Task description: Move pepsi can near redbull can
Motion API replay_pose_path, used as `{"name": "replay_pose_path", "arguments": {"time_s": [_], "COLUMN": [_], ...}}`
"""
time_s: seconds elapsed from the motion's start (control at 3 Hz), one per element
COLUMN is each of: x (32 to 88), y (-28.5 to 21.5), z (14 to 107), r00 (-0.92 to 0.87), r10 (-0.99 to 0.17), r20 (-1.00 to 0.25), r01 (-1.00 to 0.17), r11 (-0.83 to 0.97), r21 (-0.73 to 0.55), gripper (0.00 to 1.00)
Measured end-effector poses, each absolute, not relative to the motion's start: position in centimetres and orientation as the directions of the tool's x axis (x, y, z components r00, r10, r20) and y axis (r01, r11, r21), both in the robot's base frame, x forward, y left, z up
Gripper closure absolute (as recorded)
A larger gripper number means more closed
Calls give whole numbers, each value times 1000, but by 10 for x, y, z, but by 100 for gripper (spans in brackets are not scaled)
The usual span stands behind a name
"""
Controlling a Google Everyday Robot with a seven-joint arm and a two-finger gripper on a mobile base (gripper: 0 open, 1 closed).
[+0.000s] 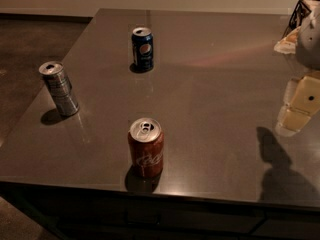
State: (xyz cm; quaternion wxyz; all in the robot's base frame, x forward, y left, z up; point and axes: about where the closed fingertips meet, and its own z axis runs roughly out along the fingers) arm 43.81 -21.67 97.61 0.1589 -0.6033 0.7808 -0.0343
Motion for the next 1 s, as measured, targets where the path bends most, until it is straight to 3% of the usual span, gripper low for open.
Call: {"name": "replay_pose_path", "arguments": {"time_s": [1.0], "x": [469], "y": [-200], "z": [967], "r00": [-254], "r10": [-933], "r20": [-254], "r01": [-933], "r11": [305], "r21": [-190], "gripper": [0]}}
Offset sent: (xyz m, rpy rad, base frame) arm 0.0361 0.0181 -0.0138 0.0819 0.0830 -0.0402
